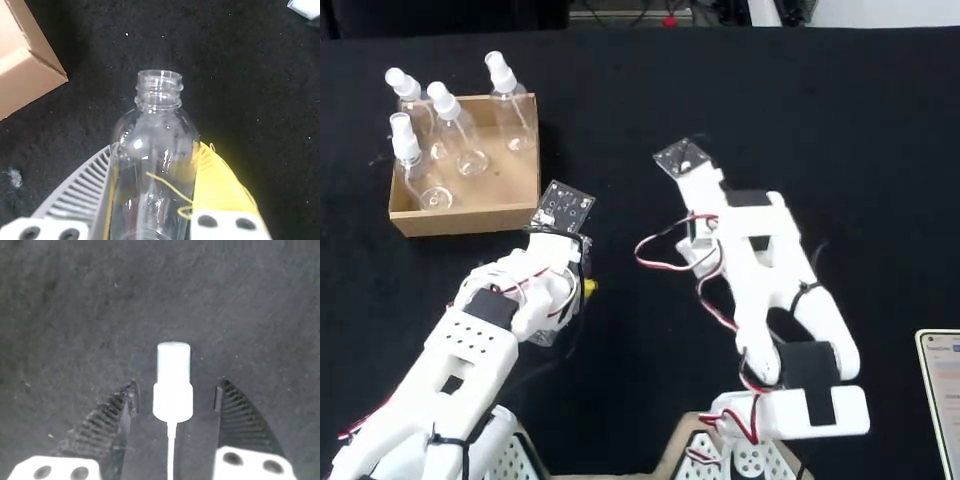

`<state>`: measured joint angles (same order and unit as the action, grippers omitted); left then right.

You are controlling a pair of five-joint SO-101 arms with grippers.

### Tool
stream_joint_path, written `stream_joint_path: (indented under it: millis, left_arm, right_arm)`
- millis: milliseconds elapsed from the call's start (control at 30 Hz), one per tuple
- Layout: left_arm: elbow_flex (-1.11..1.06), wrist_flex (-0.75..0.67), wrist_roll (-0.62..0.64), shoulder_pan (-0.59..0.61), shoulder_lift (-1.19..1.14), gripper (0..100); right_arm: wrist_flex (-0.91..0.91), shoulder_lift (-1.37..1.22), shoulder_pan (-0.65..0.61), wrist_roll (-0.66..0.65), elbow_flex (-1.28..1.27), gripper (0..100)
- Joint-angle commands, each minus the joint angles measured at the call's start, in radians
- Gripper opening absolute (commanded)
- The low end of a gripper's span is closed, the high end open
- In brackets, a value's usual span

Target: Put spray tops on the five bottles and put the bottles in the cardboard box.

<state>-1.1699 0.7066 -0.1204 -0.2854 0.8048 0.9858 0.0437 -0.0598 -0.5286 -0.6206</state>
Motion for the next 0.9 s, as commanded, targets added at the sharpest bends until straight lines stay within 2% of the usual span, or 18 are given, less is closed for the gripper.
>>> stream_joint_path:
  millis: [0,233,333,467,600,733,867]
  left_arm:
    - [0.012,-0.012,0.009,0.001,0.025,4]
    - [0.012,-0.012,0.009,0.001,0.025,4]
    - [0.012,-0.012,0.009,0.001,0.025,4]
    - [0.012,-0.012,0.009,0.001,0.025,4]
    - [0.012,-0.012,0.009,0.001,0.025,4]
    - [0.01,-0.012,0.009,-0.001,0.025,4]
    - [-0.013,-0.018,0.048,-0.002,0.061,4]
  right_arm:
    - [-0.021,-0.042,0.04,-0.049,-0.001,23.3]
    - [-0.071,-0.107,0.071,-0.046,-0.001,23.0]
    - [-0.066,-0.096,0.061,-0.04,0.002,15.1]
    - [-0.063,-0.045,0.054,0.031,0.002,2.4]
    - [0.008,0.081,0.052,0.075,0.033,2.2]
    - [0.141,0.243,0.052,0.207,0.16,2.2]
    - [0.253,0.358,0.051,0.434,0.308,2.2]
